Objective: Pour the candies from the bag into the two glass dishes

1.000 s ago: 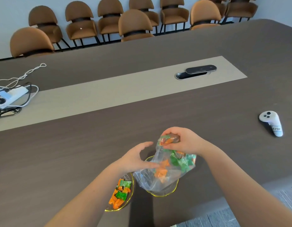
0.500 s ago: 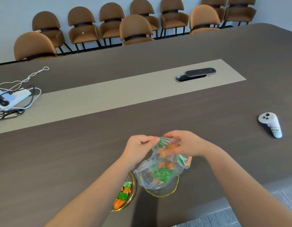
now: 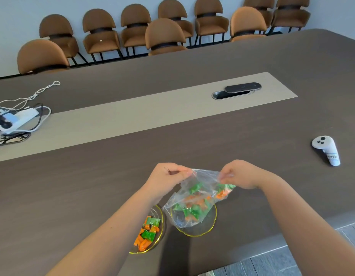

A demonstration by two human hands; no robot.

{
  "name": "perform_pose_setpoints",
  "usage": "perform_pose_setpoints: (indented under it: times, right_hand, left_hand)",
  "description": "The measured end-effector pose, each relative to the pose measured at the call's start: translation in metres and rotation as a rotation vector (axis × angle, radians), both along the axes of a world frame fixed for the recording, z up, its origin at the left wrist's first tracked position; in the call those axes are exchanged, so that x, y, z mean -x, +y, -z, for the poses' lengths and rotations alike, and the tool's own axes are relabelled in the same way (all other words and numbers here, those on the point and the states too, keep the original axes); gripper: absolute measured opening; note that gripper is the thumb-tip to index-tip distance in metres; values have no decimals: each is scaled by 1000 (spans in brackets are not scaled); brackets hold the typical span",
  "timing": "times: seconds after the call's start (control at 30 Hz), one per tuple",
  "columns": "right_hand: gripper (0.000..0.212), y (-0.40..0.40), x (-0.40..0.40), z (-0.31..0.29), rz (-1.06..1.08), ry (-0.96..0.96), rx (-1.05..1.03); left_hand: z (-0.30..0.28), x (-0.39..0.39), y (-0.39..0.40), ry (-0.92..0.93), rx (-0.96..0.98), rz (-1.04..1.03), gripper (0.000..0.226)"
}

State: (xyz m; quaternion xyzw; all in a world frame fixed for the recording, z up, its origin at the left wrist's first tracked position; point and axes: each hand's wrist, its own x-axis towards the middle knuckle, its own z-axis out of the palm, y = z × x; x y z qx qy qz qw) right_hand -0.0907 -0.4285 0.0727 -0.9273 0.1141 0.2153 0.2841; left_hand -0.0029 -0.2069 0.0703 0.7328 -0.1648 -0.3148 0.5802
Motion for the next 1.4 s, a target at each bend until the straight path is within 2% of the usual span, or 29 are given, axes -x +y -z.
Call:
perform_pose_setpoints:
  times: [0.23,0.37,0.47,0.6,0.77,0.87,1.1,1.27,1.4]
  right_hand:
    - [13,3,4,-19,92,-76,-97]
    - [14,7,4,-29,80,-106,-101]
    - [5,10,4,-36,73,-127,-97]
    - [13,14,3,-42,88,-127,-116]
    - [12,16,3,-49,106,-155,-132]
    - [3,16,2,-50,111,-175,-143]
    - [12,16,2,-47,139,-199,-157]
    - [15,19,3,-59,145,-296,-207]
    - [6,21,-2,-69,161,-365,-278]
  left_hand:
    - [-8,-5,6,15,57,-31,4]
    - [-13,-6,9,90,134,-36,22]
    - [-16,-5,11,103,154,-2,27]
    - [-20,-5,13,122,190,4,20]
    - [-22,-6,16,142,219,-5,28]
    - [-22,-6,16,143,222,-21,25]
    - [-22,-8,20,148,232,-59,20]
    - [-27,-13,23,180,299,-109,19]
    - [-36,-20,25,203,359,-144,16]
